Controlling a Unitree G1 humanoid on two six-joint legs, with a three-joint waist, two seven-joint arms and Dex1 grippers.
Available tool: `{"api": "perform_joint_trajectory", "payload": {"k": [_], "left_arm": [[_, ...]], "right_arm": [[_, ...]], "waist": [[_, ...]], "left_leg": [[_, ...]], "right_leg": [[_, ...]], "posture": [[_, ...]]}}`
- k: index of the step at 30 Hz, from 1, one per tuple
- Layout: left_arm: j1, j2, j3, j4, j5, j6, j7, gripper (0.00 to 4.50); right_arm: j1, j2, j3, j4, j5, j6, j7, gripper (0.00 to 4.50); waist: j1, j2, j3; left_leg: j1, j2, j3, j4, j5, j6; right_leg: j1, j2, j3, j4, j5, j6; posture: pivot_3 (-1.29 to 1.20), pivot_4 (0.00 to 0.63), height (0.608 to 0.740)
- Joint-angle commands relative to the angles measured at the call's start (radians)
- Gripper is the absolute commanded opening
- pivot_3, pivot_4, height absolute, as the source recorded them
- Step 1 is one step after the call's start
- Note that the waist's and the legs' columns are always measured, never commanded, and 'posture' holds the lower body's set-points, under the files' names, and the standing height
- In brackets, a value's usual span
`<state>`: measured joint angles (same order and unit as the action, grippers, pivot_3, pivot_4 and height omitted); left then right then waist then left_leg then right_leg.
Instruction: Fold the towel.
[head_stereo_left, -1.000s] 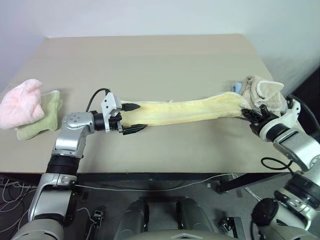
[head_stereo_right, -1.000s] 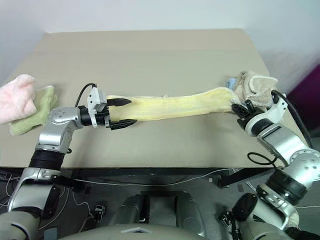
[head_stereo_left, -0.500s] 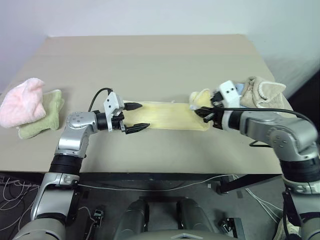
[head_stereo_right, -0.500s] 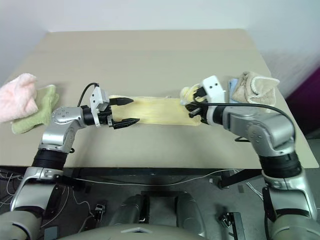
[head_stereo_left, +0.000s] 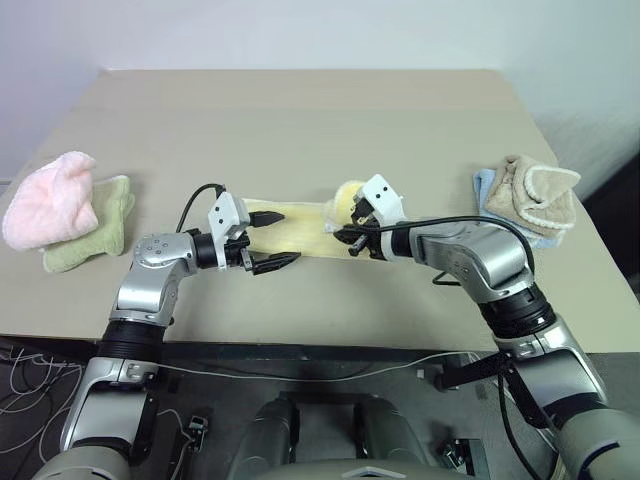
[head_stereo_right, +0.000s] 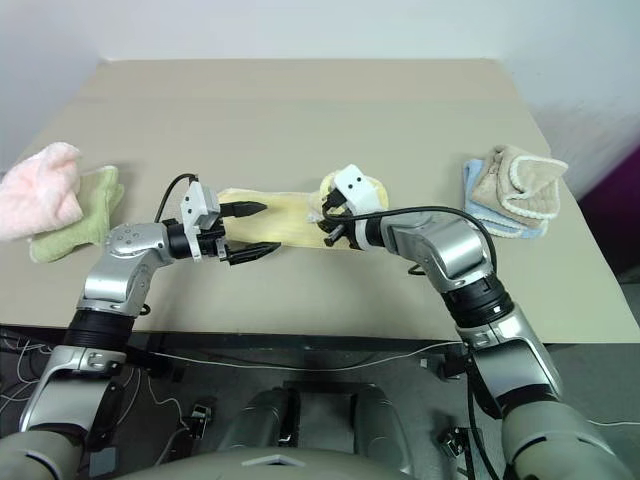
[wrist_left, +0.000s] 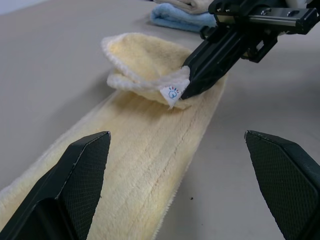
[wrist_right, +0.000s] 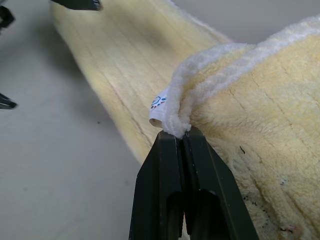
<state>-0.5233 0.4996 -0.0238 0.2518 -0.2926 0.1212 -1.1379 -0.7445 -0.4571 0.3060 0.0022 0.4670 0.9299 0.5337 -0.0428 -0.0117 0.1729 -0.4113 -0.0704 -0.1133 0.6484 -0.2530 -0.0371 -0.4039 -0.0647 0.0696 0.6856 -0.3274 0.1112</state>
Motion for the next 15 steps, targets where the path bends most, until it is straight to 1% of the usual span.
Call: {"api": "perform_joint_trajectory", "payload": {"k": [1,3,5,6,8,12,15], "left_arm": [[-0.008,0.002,0.009,-0.033,-0.015,-0.005,0.005,4.5],[-0.01,0.002,0.009,-0.032,-0.016,-0.006,0.007,4.5],[-0.01,0.002,0.009,-0.032,-0.016,-0.007,0.008,4.5],[-0.01,0.001,0.009,-0.032,-0.017,-0.007,0.008,4.5],[-0.009,0.002,0.009,-0.033,-0.018,-0.007,0.009,4.5],[-0.009,0.004,0.011,-0.029,-0.018,-0.006,0.011,4.5],[0.003,0.011,0.043,-0.033,-0.037,0.01,0.03,4.5]], "right_arm": [[-0.013,0.021,-0.011,0.002,-0.038,-0.02,0.013,0.03],[-0.006,0.029,-0.023,0.009,-0.05,-0.018,0.017,0.03],[0.008,0.028,-0.039,-0.004,-0.044,-0.011,0.034,0.52],[0.015,0.025,-0.049,-0.019,-0.035,-0.002,0.045,0.67],[0.031,0.019,-0.076,-0.056,-0.014,0.019,0.065,1.25],[0.065,0.002,-0.125,-0.133,0.013,0.044,0.089,2.63],[0.106,-0.032,-0.177,-0.229,0.01,-0.004,0.095,3.59]], "waist": [[0.0,0.0,0.0],[-0.001,0.0,0.0],[-0.001,0.0,0.0],[-0.001,0.0,0.0],[0.0,0.0,0.0],[-0.001,0.0,0.0],[0.001,0.0,0.0]], "left_leg": [[0.0,0.0,0.0,0.0,0.0,0.0],[0.0,0.0,0.0,0.0,0.0,0.0],[0.0,0.0,0.0,0.0,0.0,0.0],[0.0,0.0,0.0,0.0,0.0,0.0],[0.0,0.0,0.0,0.0,0.0,0.0],[0.0,0.0,0.0,0.0,0.0,0.0],[0.0,0.0,0.0,0.0,0.0,0.0]], "right_leg": [[0.0,0.0,0.0,0.0,0.0,0.0],[0.0,0.0,0.0,0.0,0.0,0.0],[0.0,0.0,0.0,0.0,0.0,0.0],[-0.001,0.0,0.0,0.0,0.0,0.0],[0.0,0.0,0.0,0.0,0.0,0.0],[0.0,0.0,0.0,0.0,0.0,0.0],[0.0,0.0,0.0,0.0,0.0,0.0]], "posture": [[0.0,0.15,0.74],[0.0,0.15,0.74],[0.0,0.15,0.74],[0.0,0.15,0.74],[0.0,0.15,0.74],[0.0,0.15,0.74],[0.0,0.15,0.74]]}}
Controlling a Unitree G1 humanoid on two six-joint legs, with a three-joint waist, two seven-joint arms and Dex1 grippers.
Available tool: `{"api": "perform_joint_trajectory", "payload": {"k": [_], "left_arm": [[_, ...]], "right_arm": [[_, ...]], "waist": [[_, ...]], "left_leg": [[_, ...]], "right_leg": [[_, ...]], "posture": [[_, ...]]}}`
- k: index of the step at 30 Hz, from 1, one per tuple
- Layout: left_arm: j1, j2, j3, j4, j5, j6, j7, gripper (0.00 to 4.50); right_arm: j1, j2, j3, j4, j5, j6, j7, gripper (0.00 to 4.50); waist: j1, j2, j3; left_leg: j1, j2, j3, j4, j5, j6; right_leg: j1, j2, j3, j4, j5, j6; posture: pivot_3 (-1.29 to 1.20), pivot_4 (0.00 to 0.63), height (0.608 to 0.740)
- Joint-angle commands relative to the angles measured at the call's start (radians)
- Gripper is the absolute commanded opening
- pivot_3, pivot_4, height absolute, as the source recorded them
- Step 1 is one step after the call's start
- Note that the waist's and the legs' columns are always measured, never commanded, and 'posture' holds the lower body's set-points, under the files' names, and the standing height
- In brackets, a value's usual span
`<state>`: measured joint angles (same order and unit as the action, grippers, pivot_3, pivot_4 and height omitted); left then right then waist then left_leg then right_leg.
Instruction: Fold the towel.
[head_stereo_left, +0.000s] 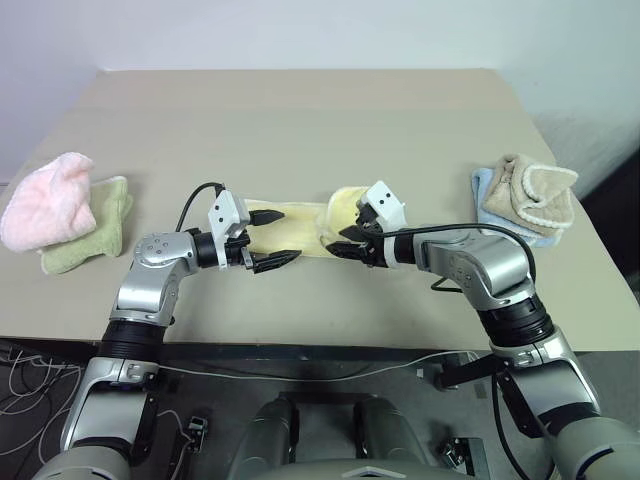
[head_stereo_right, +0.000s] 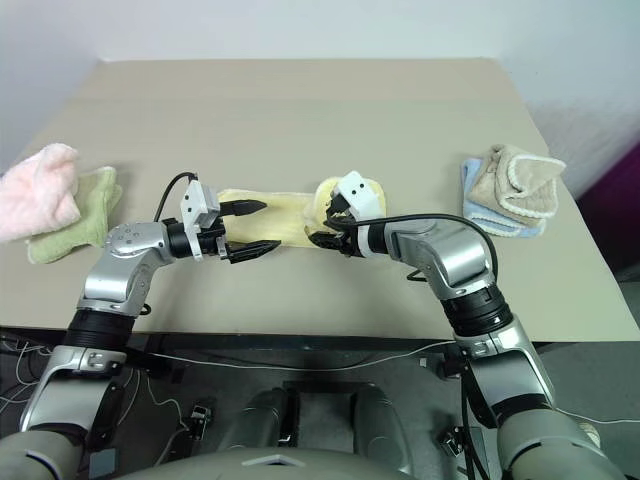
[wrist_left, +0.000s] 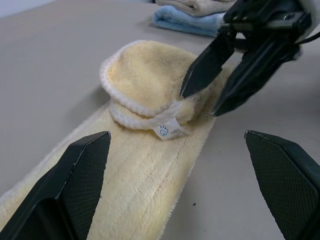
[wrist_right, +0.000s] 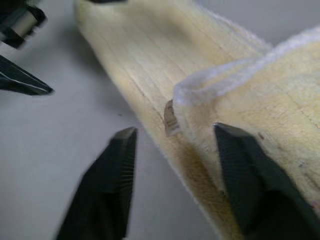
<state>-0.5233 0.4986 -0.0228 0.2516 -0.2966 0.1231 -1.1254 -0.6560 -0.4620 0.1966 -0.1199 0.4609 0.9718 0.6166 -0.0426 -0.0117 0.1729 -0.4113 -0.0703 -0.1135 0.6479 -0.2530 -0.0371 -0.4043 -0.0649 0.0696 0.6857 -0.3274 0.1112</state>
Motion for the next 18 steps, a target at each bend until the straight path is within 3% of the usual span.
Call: {"api": "perform_joint_trajectory", "payload": {"k": [1,3,6,15,18], "left_arm": [[0.01,0.014,0.056,-0.037,-0.042,0.018,0.028,4.5],[0.029,0.01,0.096,-0.053,-0.077,0.062,0.065,4.5],[0.067,-0.012,0.153,-0.095,-0.13,0.146,0.153,4.5],[0.265,-0.111,0.257,-0.319,-0.276,0.348,0.392,4.5],[0.283,-0.153,0.311,-0.359,-0.334,0.422,0.509,4.5]], "right_arm": [[0.029,-0.033,-0.087,-0.128,0.007,-0.077,0.008,3.59],[0.042,-0.052,-0.107,-0.131,-0.026,-0.129,-0.003,3.59],[0.041,-0.075,-0.099,-0.062,-0.099,-0.211,-0.017,2.97],[-0.011,0.035,-0.059,0.264,-0.21,-0.44,0.004,0.04],[0.001,0.052,-0.014,0.358,-0.266,-0.506,0.032,0.04]], "waist": [[0.001,0.0,0.0],[-0.002,0.0,0.0],[-0.002,0.0,0.0],[-0.002,0.0,0.0],[0.001,0.0,0.0]], "left_leg": [[0.0,0.0,0.0,0.0,0.0,0.0],[0.0,0.0,0.0,0.0,0.0,0.0],[0.0,0.0,0.0,0.0,0.0,0.0],[0.0,0.0,0.0,0.0,0.0,0.0],[0.0,0.0,0.0,0.0,0.0,0.0]], "right_leg": [[0.0,0.0,0.0,0.0,0.0,0.0],[0.0,0.0,0.0,0.0,0.0,0.0],[0.0,0.0,0.0,0.0,0.0,0.0],[0.0,0.0,0.0,0.001,0.0,0.0],[0.001,0.0,0.0,0.0,0.0,0.0]], "posture": [[0.0,0.15,0.74],[0.0,0.15,0.74],[0.0,0.15,0.74],[0.0,0.15,0.74],[0.0,0.15,0.74]]}}
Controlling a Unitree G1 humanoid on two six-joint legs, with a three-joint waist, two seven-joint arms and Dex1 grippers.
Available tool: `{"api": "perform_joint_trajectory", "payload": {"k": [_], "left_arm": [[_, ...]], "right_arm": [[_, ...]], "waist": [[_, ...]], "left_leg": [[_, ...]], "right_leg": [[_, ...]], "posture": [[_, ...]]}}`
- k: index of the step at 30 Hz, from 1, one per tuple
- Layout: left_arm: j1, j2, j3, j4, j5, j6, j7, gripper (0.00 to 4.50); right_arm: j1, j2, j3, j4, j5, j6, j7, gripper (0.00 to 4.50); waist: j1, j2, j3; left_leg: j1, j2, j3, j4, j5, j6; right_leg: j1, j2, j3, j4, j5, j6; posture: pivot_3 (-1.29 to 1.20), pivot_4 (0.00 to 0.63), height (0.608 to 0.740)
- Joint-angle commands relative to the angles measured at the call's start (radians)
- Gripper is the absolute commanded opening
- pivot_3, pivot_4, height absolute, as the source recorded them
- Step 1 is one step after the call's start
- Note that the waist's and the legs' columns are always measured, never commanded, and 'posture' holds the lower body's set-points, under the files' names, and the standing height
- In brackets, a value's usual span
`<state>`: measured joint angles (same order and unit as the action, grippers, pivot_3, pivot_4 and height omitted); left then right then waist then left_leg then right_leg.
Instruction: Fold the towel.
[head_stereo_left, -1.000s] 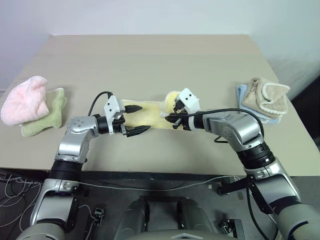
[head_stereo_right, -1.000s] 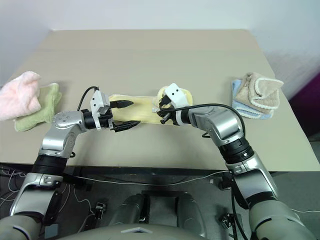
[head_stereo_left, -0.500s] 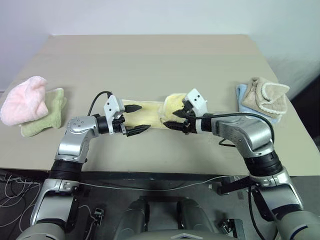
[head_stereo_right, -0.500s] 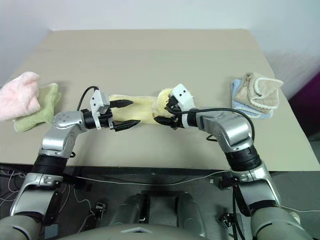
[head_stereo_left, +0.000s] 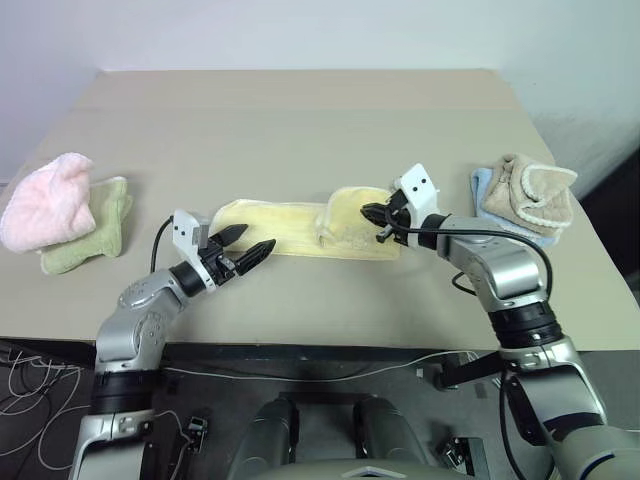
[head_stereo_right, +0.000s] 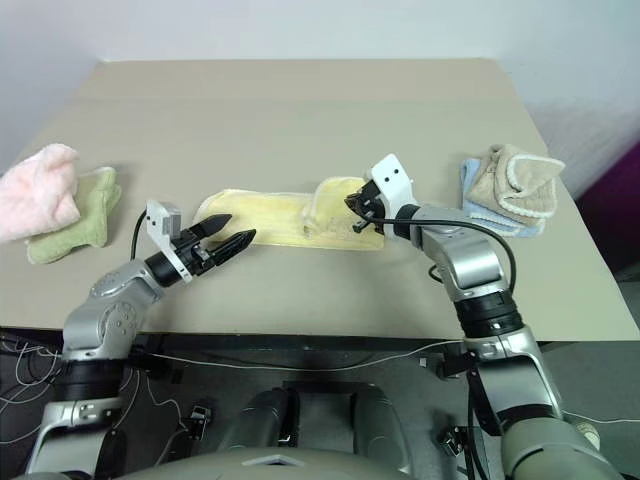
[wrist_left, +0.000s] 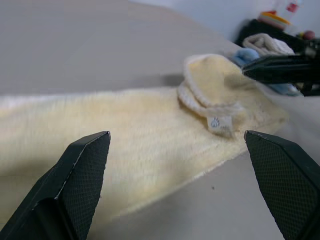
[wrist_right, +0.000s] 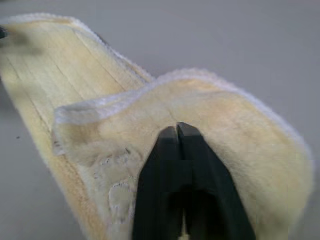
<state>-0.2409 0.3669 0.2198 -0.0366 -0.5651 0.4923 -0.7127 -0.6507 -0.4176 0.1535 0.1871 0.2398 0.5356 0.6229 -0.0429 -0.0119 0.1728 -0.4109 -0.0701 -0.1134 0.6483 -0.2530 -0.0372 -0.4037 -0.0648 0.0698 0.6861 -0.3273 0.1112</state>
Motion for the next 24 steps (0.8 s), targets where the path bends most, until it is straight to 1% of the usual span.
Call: {"api": "perform_joint_trajectory", "payload": {"k": [1,6,11,13,17,20,24], "left_arm": [[0.004,-0.037,0.088,-0.081,-0.086,0.079,0.144,4.5],[0.052,-0.072,0.099,-0.16,-0.115,0.154,0.263,4.5],[0.065,-0.119,0.118,-0.207,-0.156,0.217,0.383,4.5],[0.064,-0.143,0.133,-0.216,-0.181,0.246,0.441,4.5],[0.057,-0.197,0.177,-0.227,-0.242,0.283,0.547,4.5],[0.045,-0.261,0.236,-0.225,-0.326,0.3,0.658,4.5],[0.064,-0.287,0.242,-0.264,-0.381,0.324,0.725,4.5]], "right_arm": [[0.004,0.01,0.043,0.078,-0.063,-0.088,0.032,0.04],[0.034,0.011,0.058,0.142,-0.101,-0.139,0.056,0.04],[0.058,-0.006,-0.016,0.024,-0.051,-0.163,0.078,0.04],[0.061,-0.032,-0.069,-0.071,-0.009,-0.155,0.1,0.04],[0.063,-0.073,-0.139,-0.183,0.038,-0.129,0.114,0.04],[0.058,-0.095,-0.177,-0.228,0.057,-0.111,0.111,0.04],[0.052,-0.106,-0.187,-0.235,0.051,-0.111,0.102,0.04]], "waist": [[0.002,0.0,0.0],[0.001,-0.001,0.0],[0.007,-0.001,0.0],[0.007,-0.001,0.0],[0.007,-0.001,0.0],[0.006,-0.001,0.0],[0.003,-0.001,0.0]], "left_leg": [[0.0,0.0,0.0,0.0,0.0,0.0],[0.0,0.0,0.0,0.0,0.0,0.0],[0.001,-0.001,0.0,0.0,0.0,0.0],[0.001,-0.001,0.0,0.0,0.0,0.0],[0.001,-0.001,0.0,0.0,0.0,0.0],[0.001,0.0,0.0,0.0,0.0,0.0],[0.002,0.0,0.0,0.0,0.0,0.0]], "right_leg": [[0.0,0.0,0.0,0.0,0.0,0.0],[0.001,0.0,0.0,0.0,0.0,0.0],[0.002,0.0,-0.001,-0.001,0.0,0.0],[0.002,0.0,-0.001,-0.001,0.0,0.0],[0.002,0.0,-0.001,-0.001,0.0,0.0],[0.003,0.0,-0.001,-0.002,0.0,0.0],[0.003,0.0,0.0,-0.002,0.0,0.0]], "posture": [[0.0,0.15,0.74],[0.0,0.15,0.74],[0.0,0.15,0.74],[0.0,0.15,0.74],[0.0,0.15,0.74],[0.0,0.15,0.74],[0.0,0.15,0.74]]}}
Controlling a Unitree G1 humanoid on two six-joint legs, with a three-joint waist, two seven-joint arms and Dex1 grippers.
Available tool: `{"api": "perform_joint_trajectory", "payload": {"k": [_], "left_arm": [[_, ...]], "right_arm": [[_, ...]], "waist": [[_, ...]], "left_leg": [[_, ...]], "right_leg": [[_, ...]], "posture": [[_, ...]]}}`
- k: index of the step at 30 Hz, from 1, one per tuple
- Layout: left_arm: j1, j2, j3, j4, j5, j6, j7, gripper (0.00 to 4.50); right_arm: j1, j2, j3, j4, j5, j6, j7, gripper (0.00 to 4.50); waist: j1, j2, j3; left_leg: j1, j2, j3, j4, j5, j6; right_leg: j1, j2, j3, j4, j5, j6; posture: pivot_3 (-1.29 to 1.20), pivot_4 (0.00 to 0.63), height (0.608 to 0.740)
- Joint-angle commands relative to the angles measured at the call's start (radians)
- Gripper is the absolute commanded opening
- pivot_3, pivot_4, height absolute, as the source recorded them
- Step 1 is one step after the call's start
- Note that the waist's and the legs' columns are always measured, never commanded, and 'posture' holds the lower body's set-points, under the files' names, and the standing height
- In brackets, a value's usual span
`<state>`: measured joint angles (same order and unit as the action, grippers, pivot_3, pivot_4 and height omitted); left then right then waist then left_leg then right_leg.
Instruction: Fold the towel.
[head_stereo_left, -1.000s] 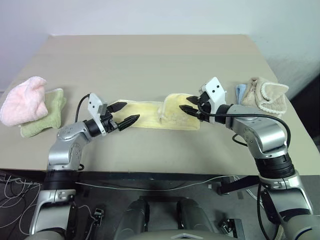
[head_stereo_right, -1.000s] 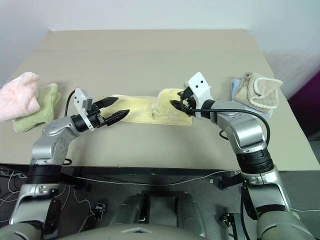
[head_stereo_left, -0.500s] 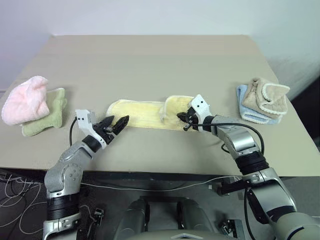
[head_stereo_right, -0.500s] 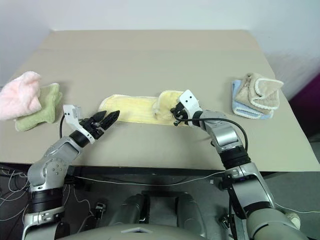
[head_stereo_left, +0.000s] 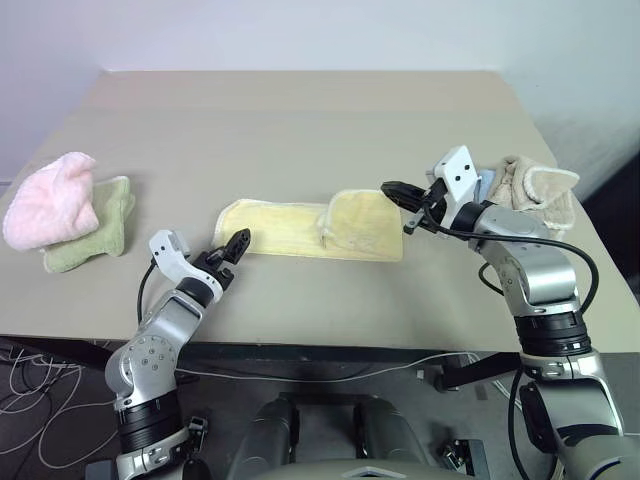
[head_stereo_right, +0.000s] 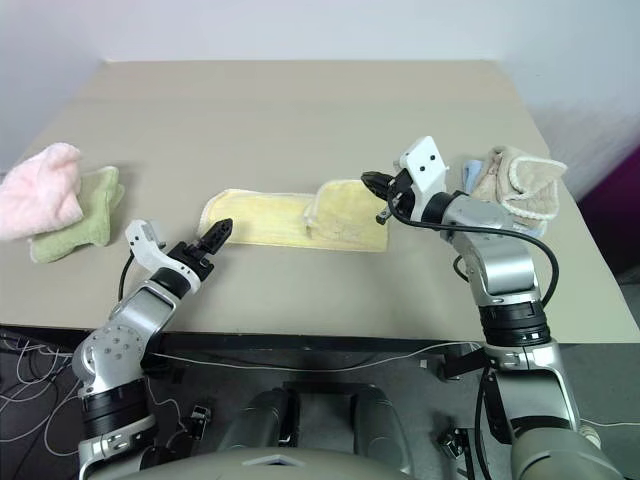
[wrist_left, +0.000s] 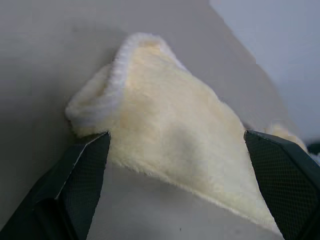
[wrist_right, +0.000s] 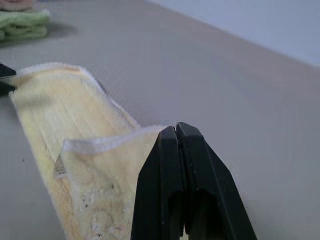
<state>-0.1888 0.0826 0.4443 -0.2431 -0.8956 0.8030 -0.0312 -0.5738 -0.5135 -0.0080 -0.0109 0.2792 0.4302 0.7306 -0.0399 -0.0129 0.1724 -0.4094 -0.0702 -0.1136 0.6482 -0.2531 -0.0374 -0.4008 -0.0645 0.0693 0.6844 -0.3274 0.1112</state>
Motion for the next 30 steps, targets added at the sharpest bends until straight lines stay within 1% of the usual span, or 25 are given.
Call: {"api": "perform_joint_trajectory", "payload": {"k": [1,9,12,15,18,21,30], "left_arm": [[0.013,-0.01,0.022,-0.058,-0.063,0.013,0.062,4.5],[-0.009,-0.006,0.018,-0.037,-0.114,0.004,0.134,4.5],[-0.062,-0.006,0.026,0.038,-0.119,-0.004,0.163,4.5],[-0.124,0.016,0.01,0.134,-0.081,0.003,0.172,4.5],[-0.175,0.018,0.01,0.204,-0.067,-0.008,0.18,4.5],[-0.195,0.013,0.009,0.222,-0.07,-0.018,0.178,3.88],[-0.189,-0.005,0.024,0.199,-0.087,-0.054,0.16,0.85]], "right_arm": [[-0.024,-0.01,-0.025,-0.036,0.012,-0.005,-0.006,0.04],[-0.019,-0.006,-0.024,-0.041,0.012,-0.006,-0.014,0.04],[-0.009,-0.006,-0.026,-0.054,0.015,0.002,-0.02,0.04],[0.011,-0.004,-0.027,-0.078,0.018,0.015,-0.032,0.04],[0.039,-0.003,-0.029,-0.116,0.024,0.035,-0.042,0.04],[0.076,-0.007,-0.023,-0.164,0.032,0.055,-0.046,0.0],[0.134,-0.013,-0.022,-0.227,0.036,0.087,-0.053,0.0]], "waist": [[0.0,0.0,0.0],[0.002,0.0,0.0],[0.007,0.0,0.0],[0.02,0.0,0.0],[0.027,0.0,0.0],[0.029,0.0,0.0],[0.028,-0.001,0.0]], "left_leg": [[0.0,0.0,0.0,0.0,0.0,0.0],[0.0,0.0,0.0,0.0,0.0,0.0],[0.0,0.0,0.0,0.0,0.0,0.0],[0.001,-0.001,0.0,0.001,0.0,0.0],[0.001,-0.001,0.0,0.001,0.0,0.0],[0.001,-0.001,0.0,0.001,0.0,0.0],[0.001,-0.001,-0.001,0.0,0.0,0.0]], "right_leg": [[0.0,0.0,0.0,0.0,0.0,0.0],[0.0,0.001,0.0,0.0,0.0,0.0],[0.001,0.001,0.0,0.0,0.0,0.0],[0.001,0.001,0.0,0.0,0.0,0.0],[0.002,0.001,0.0,0.0,0.0,0.0],[0.003,0.001,-0.001,-0.001,0.0,0.0],[0.003,0.001,-0.001,-0.001,0.0,0.0]], "posture": [[0.0,0.15,0.74],[0.0,0.15,0.74],[0.0,0.15,0.74],[0.0,0.15,0.74],[0.0,0.15,0.74],[0.0,0.15,0.74],[0.0,0.15,0.74]]}}
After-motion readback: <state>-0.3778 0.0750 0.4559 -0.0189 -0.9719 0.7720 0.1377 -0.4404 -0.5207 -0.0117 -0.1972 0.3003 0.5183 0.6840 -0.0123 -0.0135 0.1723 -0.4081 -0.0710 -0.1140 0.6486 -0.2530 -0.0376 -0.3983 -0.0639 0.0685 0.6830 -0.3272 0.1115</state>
